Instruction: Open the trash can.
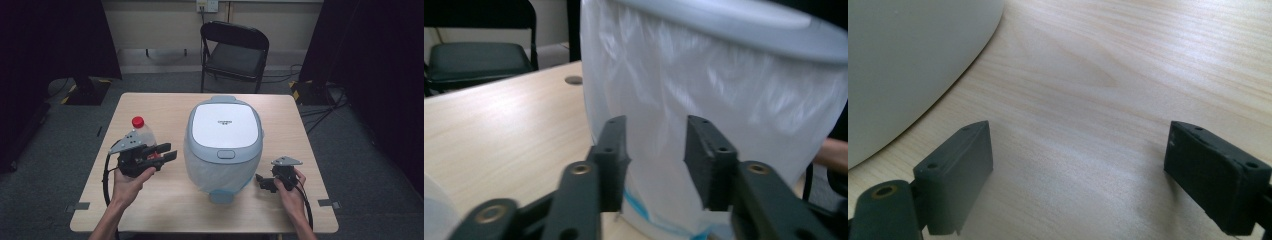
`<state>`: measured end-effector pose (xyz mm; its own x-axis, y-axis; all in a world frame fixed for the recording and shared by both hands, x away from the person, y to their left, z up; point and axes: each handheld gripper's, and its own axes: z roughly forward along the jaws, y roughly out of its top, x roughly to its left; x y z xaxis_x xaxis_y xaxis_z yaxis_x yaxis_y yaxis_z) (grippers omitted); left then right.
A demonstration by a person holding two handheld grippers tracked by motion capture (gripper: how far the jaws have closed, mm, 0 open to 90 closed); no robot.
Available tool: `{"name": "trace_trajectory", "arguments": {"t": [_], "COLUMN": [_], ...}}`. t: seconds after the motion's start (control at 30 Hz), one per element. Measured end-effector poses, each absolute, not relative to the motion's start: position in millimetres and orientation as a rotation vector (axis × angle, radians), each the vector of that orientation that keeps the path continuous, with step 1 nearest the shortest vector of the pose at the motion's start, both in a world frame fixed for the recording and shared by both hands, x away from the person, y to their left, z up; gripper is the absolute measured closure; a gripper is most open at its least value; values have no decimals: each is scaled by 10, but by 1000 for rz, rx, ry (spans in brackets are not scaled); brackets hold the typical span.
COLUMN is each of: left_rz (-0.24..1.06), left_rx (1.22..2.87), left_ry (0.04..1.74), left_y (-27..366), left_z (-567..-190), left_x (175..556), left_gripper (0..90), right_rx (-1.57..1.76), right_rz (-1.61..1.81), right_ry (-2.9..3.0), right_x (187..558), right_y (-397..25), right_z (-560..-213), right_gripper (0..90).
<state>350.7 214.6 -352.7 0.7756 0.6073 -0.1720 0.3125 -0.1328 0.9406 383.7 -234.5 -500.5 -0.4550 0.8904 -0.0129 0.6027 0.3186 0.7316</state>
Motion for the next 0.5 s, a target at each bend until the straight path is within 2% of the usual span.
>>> {"name": "trace_trajectory", "arguments": {"t": [0.07, 0.13, 0.23, 0.5], "left_rz": [286, 266, 267, 239], "left_rx": [1714, 1690, 1686, 1642], "left_ry": [727, 708, 659, 564], "left_y": [2157, 2143, 2089, 1884], "left_z": [-3491, -3396, -3281, -2967], "left_x": [3508, 3507, 3488, 3445], "left_gripper": [669, 788, 898, 900], "right_rx": [1322, 1322, 1322, 1327], "right_rz": [936, 936, 936, 933], "right_ry": [2175, 2175, 2174, 2169], "right_x": [3837, 3837, 3838, 3848], "right_y": [-2345, -2345, -2344, -2329], "right_z": [-5005, -5005, -5005, -5004], "right_gripper": [111, 110, 110, 110]}}
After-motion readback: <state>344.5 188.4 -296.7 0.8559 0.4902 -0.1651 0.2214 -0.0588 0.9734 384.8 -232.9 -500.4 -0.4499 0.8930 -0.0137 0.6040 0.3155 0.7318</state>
